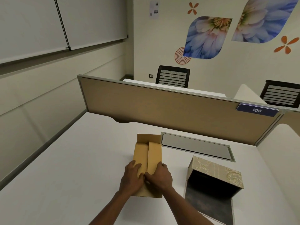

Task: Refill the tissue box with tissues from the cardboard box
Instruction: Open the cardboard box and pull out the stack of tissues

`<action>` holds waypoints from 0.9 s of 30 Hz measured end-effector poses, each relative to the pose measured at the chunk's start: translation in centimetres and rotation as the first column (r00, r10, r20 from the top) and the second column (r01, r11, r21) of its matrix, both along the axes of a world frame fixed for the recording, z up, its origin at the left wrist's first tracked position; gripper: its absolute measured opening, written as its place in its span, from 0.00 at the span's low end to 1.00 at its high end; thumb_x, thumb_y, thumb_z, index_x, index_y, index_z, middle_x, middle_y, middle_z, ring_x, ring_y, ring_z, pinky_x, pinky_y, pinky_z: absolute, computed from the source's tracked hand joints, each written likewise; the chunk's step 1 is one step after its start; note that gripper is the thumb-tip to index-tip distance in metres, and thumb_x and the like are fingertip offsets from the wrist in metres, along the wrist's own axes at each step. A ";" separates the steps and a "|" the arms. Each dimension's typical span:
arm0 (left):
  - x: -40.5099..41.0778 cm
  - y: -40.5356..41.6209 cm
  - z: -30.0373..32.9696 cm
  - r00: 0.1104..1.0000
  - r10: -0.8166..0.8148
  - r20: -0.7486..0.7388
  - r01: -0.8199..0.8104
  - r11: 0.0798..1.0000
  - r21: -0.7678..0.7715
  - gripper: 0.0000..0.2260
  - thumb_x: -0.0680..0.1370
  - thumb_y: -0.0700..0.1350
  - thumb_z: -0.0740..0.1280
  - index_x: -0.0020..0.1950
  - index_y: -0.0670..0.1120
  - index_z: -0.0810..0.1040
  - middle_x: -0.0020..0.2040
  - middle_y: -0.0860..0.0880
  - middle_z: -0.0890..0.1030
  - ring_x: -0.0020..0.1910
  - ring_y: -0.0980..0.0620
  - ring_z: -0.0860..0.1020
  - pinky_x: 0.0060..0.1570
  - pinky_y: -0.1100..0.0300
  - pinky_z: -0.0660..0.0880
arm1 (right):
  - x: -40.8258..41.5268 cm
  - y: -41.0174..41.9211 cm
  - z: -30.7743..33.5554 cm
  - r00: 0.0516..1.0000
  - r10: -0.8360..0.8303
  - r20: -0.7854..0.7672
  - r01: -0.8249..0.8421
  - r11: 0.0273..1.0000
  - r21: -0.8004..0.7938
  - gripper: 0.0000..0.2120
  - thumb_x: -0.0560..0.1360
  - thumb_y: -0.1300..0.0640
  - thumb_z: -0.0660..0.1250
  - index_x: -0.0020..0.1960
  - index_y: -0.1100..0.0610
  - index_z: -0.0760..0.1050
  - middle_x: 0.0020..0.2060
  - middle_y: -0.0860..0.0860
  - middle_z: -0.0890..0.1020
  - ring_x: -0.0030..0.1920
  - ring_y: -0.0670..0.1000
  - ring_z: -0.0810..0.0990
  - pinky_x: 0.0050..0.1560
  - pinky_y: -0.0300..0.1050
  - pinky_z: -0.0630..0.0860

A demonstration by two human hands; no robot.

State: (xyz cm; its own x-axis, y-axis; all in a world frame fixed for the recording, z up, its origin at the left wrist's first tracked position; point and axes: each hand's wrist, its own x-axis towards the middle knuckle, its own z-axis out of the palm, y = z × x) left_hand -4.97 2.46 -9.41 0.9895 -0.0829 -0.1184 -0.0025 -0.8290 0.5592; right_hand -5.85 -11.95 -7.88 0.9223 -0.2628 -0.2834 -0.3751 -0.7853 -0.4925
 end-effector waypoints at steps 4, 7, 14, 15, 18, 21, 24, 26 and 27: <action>1.0 -1.1 -0.1 0.997 0.072 0.002 -0.072 0.997 0.016 0.26 0.79 0.60 0.63 0.75 0.54 0.65 0.80 0.49 0.60 0.76 0.47 0.63 0.69 0.50 0.71 | -0.8 -0.2 0.1 0.999 -0.020 0.038 0.019 0.999 0.047 0.45 0.68 0.23 0.63 0.72 0.53 0.65 0.68 0.50 0.76 0.63 0.53 0.79 0.59 0.47 0.78; 1.3 -2.2 -0.4 0.996 0.090 -0.001 -0.090 0.993 0.078 0.31 0.78 0.63 0.64 0.77 0.54 0.62 0.80 0.48 0.58 0.76 0.46 0.62 0.70 0.50 0.70 | -1.5 -0.5 0.1 0.998 -0.029 0.054 0.024 0.996 0.090 0.38 0.71 0.26 0.62 0.69 0.52 0.68 0.65 0.49 0.78 0.61 0.51 0.80 0.58 0.45 0.79; 0.6 -2.6 -0.9 0.996 0.081 0.035 -0.083 0.994 0.077 0.32 0.77 0.62 0.65 0.78 0.53 0.60 0.80 0.48 0.59 0.76 0.45 0.62 0.70 0.52 0.70 | -3.1 -2.0 0.1 0.990 -0.123 0.066 0.092 0.932 0.351 0.39 0.75 0.33 0.67 0.78 0.54 0.66 0.75 0.52 0.72 0.72 0.56 0.74 0.69 0.51 0.73; 0.5 -2.5 -0.8 0.996 0.081 0.032 -0.083 0.995 0.054 0.32 0.77 0.62 0.65 0.78 0.53 0.60 0.80 0.48 0.59 0.76 0.45 0.63 0.70 0.51 0.70 | -3.3 -2.3 0.1 0.988 -0.137 0.068 0.101 0.919 0.382 0.38 0.76 0.34 0.67 0.79 0.54 0.65 0.76 0.52 0.71 0.73 0.57 0.73 0.71 0.54 0.73; 0.7 -2.2 -0.4 0.996 0.086 0.010 -0.086 0.996 -0.022 0.31 0.78 0.61 0.65 0.78 0.53 0.60 0.80 0.49 0.61 0.76 0.45 0.65 0.69 0.50 0.71 | -3.8 -2.9 0.2 0.979 -0.179 0.094 0.116 0.879 0.463 0.31 0.79 0.40 0.67 0.77 0.53 0.68 0.75 0.52 0.73 0.70 0.56 0.75 0.68 0.57 0.77; 1.2 -1.7 0.2 0.996 0.086 -0.013 -0.087 0.993 -0.080 0.29 0.79 0.60 0.63 0.77 0.52 0.63 0.78 0.48 0.66 0.74 0.44 0.69 0.69 0.48 0.72 | -4.7 -3.4 0.4 0.960 -0.234 0.152 0.128 0.854 0.505 0.23 0.81 0.45 0.66 0.74 0.51 0.72 0.70 0.53 0.78 0.59 0.52 0.80 0.61 0.54 0.82; 1.5 -1.0 0.9 0.994 0.105 0.008 -0.103 0.982 -0.161 0.25 0.81 0.57 0.62 0.76 0.49 0.67 0.73 0.47 0.73 0.69 0.44 0.75 0.67 0.47 0.74 | -5.4 -3.9 0.5 0.923 -0.298 0.244 0.149 0.860 0.488 0.21 0.81 0.49 0.68 0.72 0.49 0.72 0.63 0.53 0.82 0.52 0.49 0.82 0.53 0.46 0.83; 1.6 -0.5 1.1 0.993 0.109 0.036 -0.099 0.971 -0.216 0.22 0.82 0.55 0.61 0.74 0.47 0.69 0.69 0.46 0.77 0.65 0.44 0.78 0.65 0.48 0.75 | -5.8 -4.0 0.8 0.884 -0.339 0.321 0.165 0.870 0.465 0.21 0.79 0.53 0.70 0.71 0.51 0.72 0.60 0.53 0.83 0.51 0.48 0.82 0.49 0.41 0.82; 1.5 -0.3 1.1 0.992 0.113 0.051 -0.097 0.964 -0.246 0.21 0.82 0.53 0.61 0.74 0.47 0.70 0.68 0.46 0.79 0.63 0.45 0.79 0.64 0.50 0.76 | -6.0 -3.9 0.9 0.861 -0.353 0.366 0.172 0.880 0.443 0.22 0.78 0.55 0.71 0.70 0.52 0.73 0.60 0.53 0.83 0.51 0.48 0.82 0.48 0.40 0.81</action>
